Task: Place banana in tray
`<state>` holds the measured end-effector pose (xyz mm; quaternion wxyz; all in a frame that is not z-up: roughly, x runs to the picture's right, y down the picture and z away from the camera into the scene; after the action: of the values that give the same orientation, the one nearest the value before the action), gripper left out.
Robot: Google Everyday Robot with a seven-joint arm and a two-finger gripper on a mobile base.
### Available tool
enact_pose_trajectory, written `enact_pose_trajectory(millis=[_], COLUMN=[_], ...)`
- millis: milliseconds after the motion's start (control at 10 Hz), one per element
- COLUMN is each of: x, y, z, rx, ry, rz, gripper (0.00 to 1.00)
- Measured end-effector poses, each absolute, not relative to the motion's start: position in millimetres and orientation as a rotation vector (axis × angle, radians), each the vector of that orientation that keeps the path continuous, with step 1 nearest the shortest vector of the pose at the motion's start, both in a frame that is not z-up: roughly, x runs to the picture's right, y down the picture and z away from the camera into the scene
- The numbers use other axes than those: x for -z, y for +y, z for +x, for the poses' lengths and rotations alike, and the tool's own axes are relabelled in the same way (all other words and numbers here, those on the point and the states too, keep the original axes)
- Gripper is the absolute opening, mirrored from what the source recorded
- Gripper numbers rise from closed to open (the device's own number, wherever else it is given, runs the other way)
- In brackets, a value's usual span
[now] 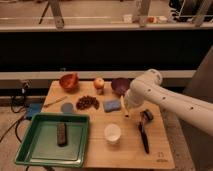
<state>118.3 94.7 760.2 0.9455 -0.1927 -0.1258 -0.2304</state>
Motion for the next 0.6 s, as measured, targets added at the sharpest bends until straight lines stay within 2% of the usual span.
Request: enact_pose_trajectory(millis=[600], x=[-737.4], y=[99.0], z=[84.9], rx=[0.573], ry=[-0.27], rz=[-0.364], gripper=[0.0])
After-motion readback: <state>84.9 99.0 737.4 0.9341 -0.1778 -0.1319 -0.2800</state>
